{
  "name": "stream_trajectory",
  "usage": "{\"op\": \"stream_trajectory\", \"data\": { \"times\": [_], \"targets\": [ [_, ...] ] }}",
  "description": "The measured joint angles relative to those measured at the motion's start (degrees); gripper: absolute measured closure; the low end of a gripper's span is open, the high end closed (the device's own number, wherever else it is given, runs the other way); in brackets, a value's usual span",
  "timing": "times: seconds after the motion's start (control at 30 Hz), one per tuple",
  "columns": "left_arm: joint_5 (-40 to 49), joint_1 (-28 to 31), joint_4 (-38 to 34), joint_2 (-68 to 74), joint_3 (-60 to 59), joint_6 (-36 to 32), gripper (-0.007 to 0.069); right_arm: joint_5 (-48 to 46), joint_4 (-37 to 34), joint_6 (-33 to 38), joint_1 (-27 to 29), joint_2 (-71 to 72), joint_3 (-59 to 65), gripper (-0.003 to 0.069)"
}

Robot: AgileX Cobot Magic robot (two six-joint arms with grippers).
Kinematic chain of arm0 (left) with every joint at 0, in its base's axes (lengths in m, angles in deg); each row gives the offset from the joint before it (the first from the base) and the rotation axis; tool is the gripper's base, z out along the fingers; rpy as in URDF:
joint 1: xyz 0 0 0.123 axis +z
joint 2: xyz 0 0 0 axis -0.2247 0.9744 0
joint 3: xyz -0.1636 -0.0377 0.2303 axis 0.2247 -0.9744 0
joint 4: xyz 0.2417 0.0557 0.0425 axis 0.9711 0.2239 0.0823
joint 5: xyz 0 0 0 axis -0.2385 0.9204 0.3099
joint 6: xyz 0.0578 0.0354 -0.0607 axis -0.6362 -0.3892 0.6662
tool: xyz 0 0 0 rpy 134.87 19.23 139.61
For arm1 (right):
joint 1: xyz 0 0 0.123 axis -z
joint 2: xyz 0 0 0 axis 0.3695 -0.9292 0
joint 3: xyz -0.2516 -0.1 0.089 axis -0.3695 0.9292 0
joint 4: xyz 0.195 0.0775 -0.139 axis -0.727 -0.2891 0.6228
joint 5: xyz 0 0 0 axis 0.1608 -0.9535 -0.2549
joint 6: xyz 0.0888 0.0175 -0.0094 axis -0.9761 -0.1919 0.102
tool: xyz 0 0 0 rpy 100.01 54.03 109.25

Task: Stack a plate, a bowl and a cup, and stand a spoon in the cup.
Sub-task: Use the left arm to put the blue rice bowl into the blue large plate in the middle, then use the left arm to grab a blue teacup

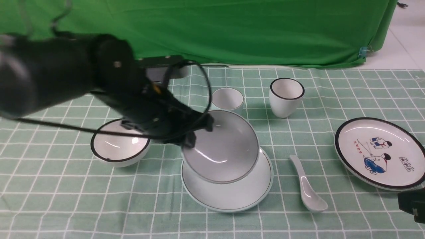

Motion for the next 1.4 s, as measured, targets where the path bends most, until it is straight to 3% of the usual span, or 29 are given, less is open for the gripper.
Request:
{"op": "stream_trajectory", "data": {
  "times": [0.53,0.73,0.77,0.83,0.93,1.13,1.4],
  "targets": [
    [-0.80,0.02,-0.46,12.17,4.82,0.20,0.0568,1.35,0.06,0.00,0.00,0.00,0.00,0.0424],
    [5.48,0.02,1.25,11.99,8.90,0.26,0.0342,1.90,0.06,-0.05,0.00,0.00,0.00,0.0424],
    [5.79,-0.02,1.30,11.83,9.16,0.26,0.0334,1.90,0.06,-0.05,0.00,0.00,0.00,0.0424],
    [8.76,-0.02,2.56,10.91,12.48,0.47,0.0233,1.96,0.06,-0.05,0.00,0.00,0.00,0.0421],
    [6.80,-0.04,5.78,10.00,16.87,2.29,0.0138,1.96,0.06,-0.05,0.00,0.00,0.00,0.0419],
    [2.27,2.07,6.82,14.28,26.56,7.78,0.0093,1.96,0.06,-0.05,0.00,0.00,0.00,0.0419],
    [2.59,2.95,4.72,26.49,35.32,7.19,0.0091,2.14,0.26,-0.05,0.00,0.00,0.00,0.0418]
  ]
}}
